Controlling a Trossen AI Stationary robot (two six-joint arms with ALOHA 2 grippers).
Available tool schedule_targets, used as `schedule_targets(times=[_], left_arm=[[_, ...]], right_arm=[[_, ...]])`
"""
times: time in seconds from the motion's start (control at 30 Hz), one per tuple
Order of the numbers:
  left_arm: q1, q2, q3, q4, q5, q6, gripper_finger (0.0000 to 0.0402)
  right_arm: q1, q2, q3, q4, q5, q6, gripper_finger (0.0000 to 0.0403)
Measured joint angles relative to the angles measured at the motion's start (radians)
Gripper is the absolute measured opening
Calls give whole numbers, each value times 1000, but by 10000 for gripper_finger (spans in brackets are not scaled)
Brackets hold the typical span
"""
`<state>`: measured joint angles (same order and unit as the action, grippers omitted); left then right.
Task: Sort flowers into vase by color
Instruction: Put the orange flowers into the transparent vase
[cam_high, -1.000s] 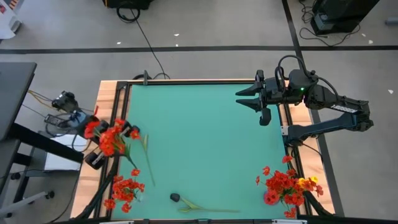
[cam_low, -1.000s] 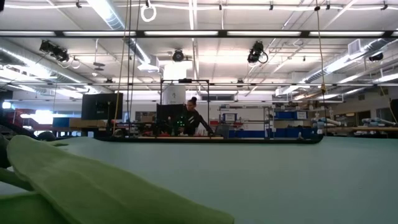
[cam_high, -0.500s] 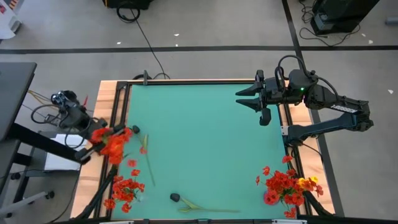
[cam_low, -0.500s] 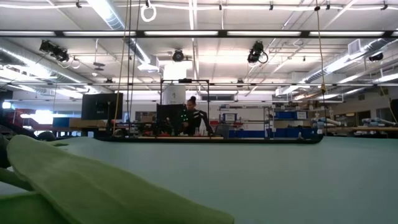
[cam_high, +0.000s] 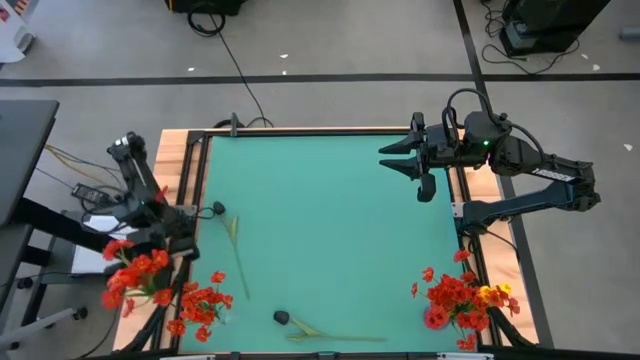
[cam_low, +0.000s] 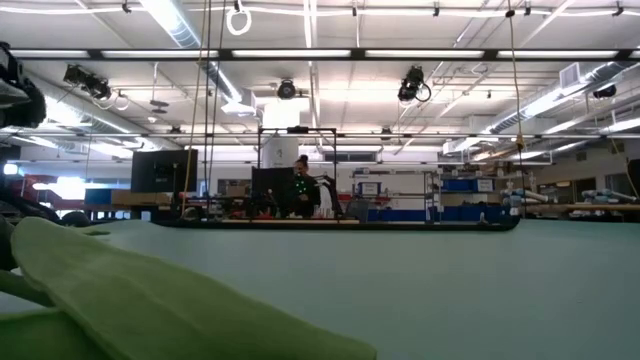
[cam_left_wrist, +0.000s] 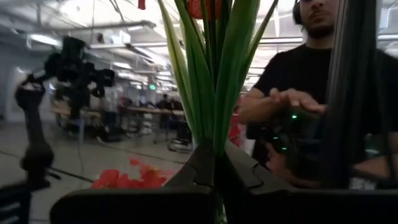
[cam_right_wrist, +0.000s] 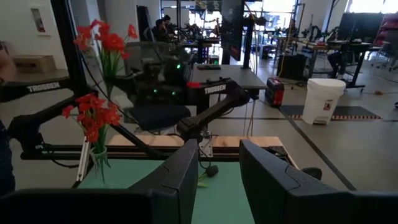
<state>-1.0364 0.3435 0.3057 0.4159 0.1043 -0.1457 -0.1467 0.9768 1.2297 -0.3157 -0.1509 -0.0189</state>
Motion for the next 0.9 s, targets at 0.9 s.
schedule_targets(times=[0.9], left_arm=[[-22, 324, -78, 365, -145, 213, 11]], right_arm=[[0, 0, 0, 0, 0, 0, 126]])
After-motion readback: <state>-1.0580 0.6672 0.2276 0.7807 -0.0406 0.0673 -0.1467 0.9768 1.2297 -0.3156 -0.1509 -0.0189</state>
